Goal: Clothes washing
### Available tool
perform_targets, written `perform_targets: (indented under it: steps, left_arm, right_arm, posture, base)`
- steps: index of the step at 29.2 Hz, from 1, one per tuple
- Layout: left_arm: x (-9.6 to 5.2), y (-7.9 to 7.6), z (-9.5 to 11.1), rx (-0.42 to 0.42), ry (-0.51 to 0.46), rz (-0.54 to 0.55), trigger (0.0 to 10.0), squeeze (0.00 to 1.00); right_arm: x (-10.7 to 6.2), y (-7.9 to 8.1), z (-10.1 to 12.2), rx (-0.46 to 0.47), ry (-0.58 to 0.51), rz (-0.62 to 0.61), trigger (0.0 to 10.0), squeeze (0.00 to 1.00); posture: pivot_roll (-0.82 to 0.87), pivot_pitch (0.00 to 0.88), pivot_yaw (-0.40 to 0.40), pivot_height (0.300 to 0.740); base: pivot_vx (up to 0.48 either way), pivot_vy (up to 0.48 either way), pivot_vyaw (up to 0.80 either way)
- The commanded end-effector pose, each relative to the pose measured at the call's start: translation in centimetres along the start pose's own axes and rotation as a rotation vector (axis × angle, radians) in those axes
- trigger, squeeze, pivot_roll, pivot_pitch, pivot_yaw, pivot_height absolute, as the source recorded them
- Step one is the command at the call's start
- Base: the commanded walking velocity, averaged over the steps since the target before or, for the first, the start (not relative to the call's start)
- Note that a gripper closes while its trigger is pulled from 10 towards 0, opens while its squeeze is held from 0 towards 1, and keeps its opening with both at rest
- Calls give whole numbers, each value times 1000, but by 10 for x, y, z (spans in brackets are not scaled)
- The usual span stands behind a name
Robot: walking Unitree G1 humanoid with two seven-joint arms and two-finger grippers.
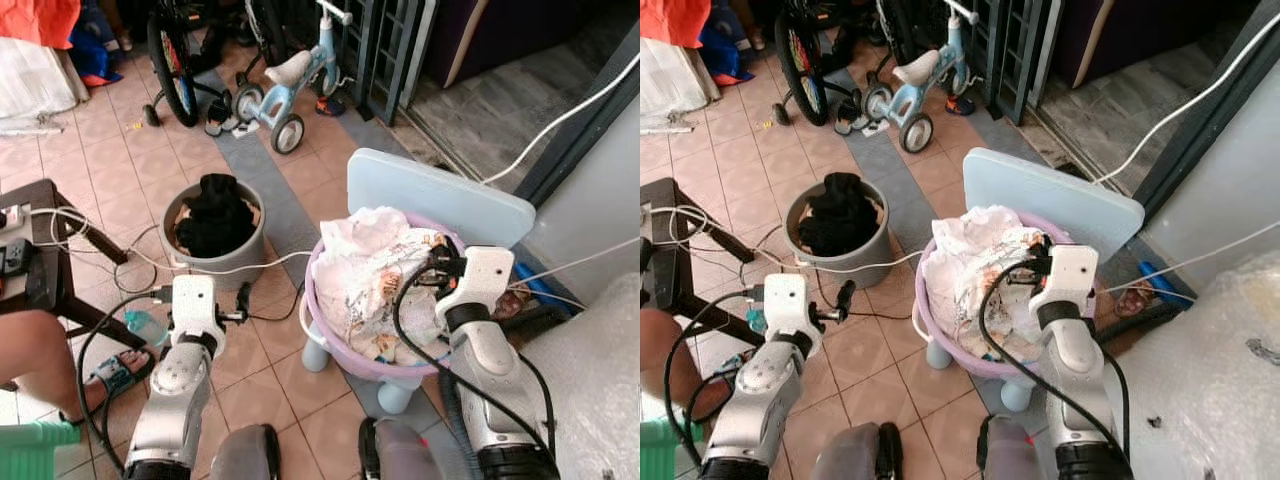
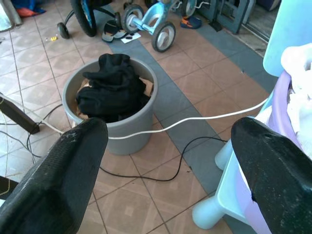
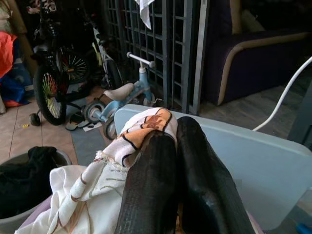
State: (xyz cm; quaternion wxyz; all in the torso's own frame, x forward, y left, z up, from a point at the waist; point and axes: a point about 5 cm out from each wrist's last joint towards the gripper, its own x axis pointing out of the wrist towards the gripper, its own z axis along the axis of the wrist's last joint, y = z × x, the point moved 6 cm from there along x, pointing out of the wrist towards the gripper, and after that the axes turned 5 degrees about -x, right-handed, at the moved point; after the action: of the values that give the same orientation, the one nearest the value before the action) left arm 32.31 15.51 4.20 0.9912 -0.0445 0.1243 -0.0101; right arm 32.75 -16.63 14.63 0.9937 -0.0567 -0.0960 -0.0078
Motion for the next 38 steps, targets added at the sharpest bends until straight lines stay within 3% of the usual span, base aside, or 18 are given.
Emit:
perform_targets:
  steps: [1, 4, 10, 12, 13, 26, 38]
  left_arm:
    - [0, 3, -3, -6, 8, 1, 10000, 0]
    - [3, -1, 1, -18, -6, -7, 10000, 0]
    - [5, -3, -1, -18, -6, -13, 10000, 0]
    - [5, -8, -2, -24, -7, -26, 10000, 0]
    - [5, -9, -1, -28, -11, -31, 10000, 0]
    - [9, -22, 6, -56, -39, -64, 10000, 0]
    - [8, -23, 0, -60, -21, -70, 10000, 0]
  right_arm:
    - [1, -4, 23, -39, -70, -25, 0, 0]
    - [8, -23, 58, -113, -155, -117, 0, 0]
    - [12, -30, 68, -127, -171, -139, 0, 0]
    - [17, -30, 64, -145, -143, -130, 8667, 0]
    - [18, -31, 62, -140, -134, -133, 10000, 0]
    - [31, -13, 64, -115, -126, -76, 10000, 0]
    - [33, -5, 64, -109, -125, -43, 10000, 0]
  posture:
    - [-88, 88, 71, 740]
    - [-99, 81, 73, 740]
    - [-103, 70, 73, 740]
    - [-101, 56, 68, 740]
    - [-101, 55, 68, 740]
    - [-100, 49, 60, 740]
    - [-100, 56, 59, 740]
  base:
    - [0, 0, 0]
    - [0, 0, 0]
    - [0, 0, 0]
    - [0, 0, -269]
    - [0, 0, -800]
    - [0, 0, -800]
    - [-227, 0, 0]
